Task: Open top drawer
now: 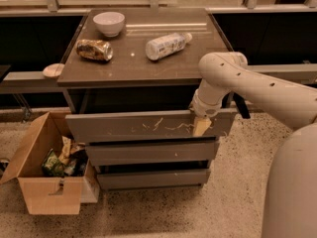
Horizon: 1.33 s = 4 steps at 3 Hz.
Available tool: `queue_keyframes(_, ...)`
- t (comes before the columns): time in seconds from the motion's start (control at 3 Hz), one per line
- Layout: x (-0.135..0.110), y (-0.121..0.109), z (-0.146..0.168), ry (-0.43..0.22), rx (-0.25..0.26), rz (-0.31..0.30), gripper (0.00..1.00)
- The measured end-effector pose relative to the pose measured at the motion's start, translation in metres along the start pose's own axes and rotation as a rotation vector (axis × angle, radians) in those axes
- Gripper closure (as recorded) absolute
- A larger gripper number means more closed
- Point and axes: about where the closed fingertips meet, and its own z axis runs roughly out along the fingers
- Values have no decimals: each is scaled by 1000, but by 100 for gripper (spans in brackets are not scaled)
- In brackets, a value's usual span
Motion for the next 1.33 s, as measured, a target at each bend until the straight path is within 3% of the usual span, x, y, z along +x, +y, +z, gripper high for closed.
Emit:
queue_keyframes(0.33,0,-2,-2,0,0,0,72)
queue_keyframes(0.67,0,-2,-2,0,0,0,71)
queue_keyframes(1.33,0,-2,-2,0,0,0,25)
